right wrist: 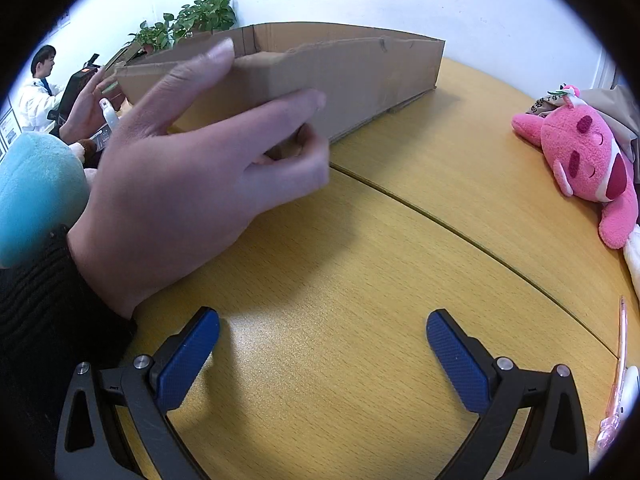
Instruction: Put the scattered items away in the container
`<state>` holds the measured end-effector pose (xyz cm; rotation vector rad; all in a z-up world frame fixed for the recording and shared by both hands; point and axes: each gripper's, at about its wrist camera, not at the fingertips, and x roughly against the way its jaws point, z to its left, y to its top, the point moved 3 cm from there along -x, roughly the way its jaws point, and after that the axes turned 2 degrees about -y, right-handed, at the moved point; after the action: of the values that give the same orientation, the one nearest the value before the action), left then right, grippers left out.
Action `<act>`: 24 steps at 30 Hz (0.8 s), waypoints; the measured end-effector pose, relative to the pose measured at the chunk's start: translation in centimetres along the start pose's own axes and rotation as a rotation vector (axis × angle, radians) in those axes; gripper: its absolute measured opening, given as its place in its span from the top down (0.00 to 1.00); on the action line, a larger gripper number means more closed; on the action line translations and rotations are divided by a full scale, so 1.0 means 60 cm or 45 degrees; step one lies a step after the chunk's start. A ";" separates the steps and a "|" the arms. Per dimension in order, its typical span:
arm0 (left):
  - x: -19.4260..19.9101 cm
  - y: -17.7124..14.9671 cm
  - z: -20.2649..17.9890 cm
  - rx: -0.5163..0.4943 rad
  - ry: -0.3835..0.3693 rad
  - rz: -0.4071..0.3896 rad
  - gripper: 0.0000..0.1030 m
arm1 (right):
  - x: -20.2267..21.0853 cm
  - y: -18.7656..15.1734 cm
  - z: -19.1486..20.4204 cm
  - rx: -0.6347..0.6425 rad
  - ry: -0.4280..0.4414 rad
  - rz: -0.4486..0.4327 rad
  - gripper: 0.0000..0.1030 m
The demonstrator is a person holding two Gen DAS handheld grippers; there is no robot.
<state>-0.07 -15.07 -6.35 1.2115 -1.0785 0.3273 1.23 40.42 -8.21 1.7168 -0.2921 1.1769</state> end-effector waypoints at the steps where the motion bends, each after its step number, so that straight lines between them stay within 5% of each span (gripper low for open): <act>1: 0.000 0.000 0.000 0.000 0.000 0.000 0.00 | 0.001 -0.001 0.001 0.000 0.000 -0.001 0.00; 24: 0.003 0.001 -0.003 -0.001 0.000 0.000 0.00 | 0.002 -0.001 0.003 0.001 0.001 -0.001 0.00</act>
<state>0.06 -14.94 -6.18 1.2107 -1.0783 0.3271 1.43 40.36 -8.17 1.7169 -0.2910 1.1772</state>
